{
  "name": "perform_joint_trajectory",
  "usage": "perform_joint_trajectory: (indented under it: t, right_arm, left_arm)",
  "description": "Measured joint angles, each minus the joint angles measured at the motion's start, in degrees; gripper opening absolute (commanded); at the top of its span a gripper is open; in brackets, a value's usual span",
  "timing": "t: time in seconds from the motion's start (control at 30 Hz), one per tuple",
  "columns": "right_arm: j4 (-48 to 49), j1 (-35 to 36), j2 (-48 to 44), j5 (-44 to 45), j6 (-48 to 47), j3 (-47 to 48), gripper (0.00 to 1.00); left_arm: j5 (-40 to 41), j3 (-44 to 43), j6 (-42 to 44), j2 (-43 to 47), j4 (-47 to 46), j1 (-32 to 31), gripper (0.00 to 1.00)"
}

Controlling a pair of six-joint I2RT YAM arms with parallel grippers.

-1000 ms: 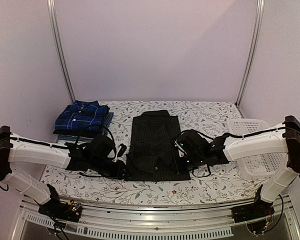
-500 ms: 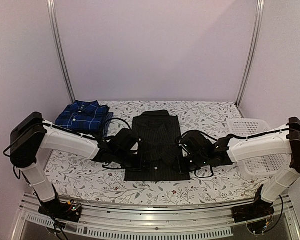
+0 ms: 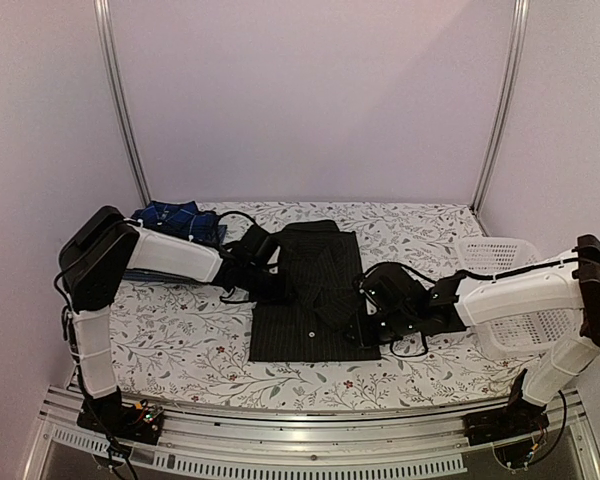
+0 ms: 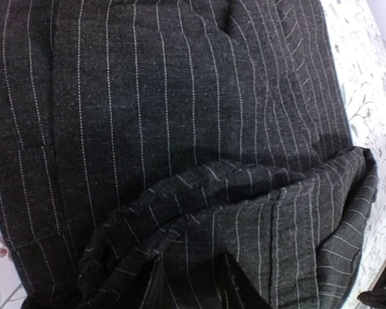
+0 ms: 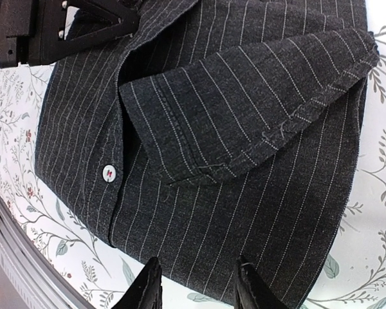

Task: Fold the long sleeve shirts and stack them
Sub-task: Smooth out the 2/3-rectangle-folded shirt at the center of the board.

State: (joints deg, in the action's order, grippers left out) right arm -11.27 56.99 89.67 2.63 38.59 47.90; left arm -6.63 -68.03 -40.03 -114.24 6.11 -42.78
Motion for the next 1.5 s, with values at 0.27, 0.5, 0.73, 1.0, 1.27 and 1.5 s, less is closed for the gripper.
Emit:
perform_joint_trajectory:
  t: [0.27,0.5,0.73,1.0,1.27,1.5]
  right_arm:
    - [1.0,0.0,4.6,0.0,-0.4,0.4,0.35]
    - [0.2,-0.7,10.5,1.3,-1.8,6.2,0.35]
    - [-0.9,-6.8,15.5,2.4,-4.2,15.5,0.38]
    - [-2.4,-12.6,24.5,2.0,-9.2,29.5,0.44]
    - [-6.5,-13.3,25.1,2.0,-12.3,32.2,0.47]
    - [-8.3,-13.3,16.0,3.3,-11.5,26.3,0.5]
  left_arm:
    - [0.1,-1.9,1.0,-0.6,2.0,0.6,0.31]
    - [0.0,0.2,1.0,0.2,1.4,1.0,0.31]
    - [0.1,1.2,1.1,3.0,1.5,1.1,0.31]
    - [0.1,1.7,2.0,7.0,1.5,1.2,0.31]
    - [-0.6,3.9,2.4,11.2,1.5,1.4,0.36]
    - [0.1,-1.6,3.5,9.6,4.5,-1.5,0.38]
